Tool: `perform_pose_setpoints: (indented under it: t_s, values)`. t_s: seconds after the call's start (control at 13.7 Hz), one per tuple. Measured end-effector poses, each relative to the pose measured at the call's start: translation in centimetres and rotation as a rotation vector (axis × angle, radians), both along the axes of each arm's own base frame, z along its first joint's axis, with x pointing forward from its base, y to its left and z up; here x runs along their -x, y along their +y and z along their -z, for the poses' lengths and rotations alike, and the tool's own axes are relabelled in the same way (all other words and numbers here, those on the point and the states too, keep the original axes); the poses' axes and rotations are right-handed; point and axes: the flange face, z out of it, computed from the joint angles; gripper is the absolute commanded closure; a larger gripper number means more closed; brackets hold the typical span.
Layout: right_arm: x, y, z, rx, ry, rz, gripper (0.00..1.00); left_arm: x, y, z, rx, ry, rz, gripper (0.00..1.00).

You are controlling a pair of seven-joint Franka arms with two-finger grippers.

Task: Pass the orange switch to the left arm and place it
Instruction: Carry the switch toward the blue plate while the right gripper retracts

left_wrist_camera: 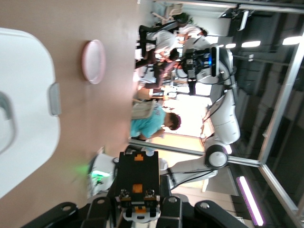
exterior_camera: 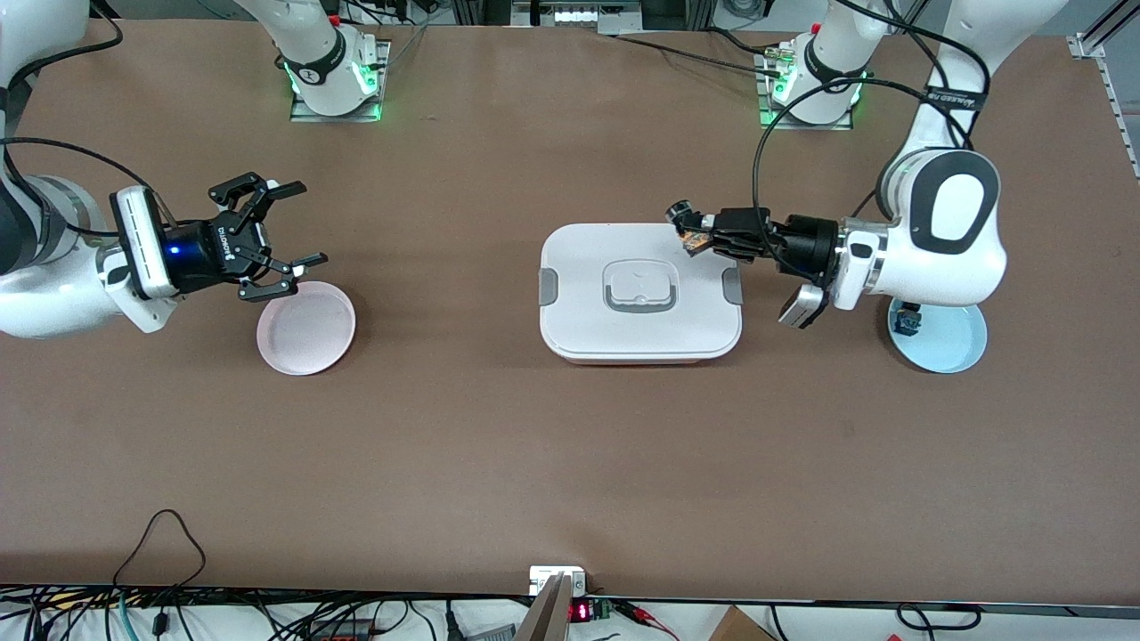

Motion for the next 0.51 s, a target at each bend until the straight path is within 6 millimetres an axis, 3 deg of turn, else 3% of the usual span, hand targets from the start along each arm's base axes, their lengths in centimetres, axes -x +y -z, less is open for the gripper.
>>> perform_pose_setpoints:
  t_s: [0.15, 0.29, 0.51]
  values:
    - [0.3, -0.8, 0.0, 0.089, 0.017, -0.029, 0.00, 0.1, 1.8, -0.4, -0.092, -0.039, 0.036, 1.00]
    - [0.2, -3.1, -0.8, 0.283, 0.053, -0.066, 0.00, 0.0, 3.3, -0.8, -0.171, -0.070, 0.065, 1.00]
    - [-0.4, -5.8, -4.4, 0.628, 0.138, -0.061, 0.00, 0.3, 4.7, -0.6, -0.279, -0.097, 0.121, 1.00]
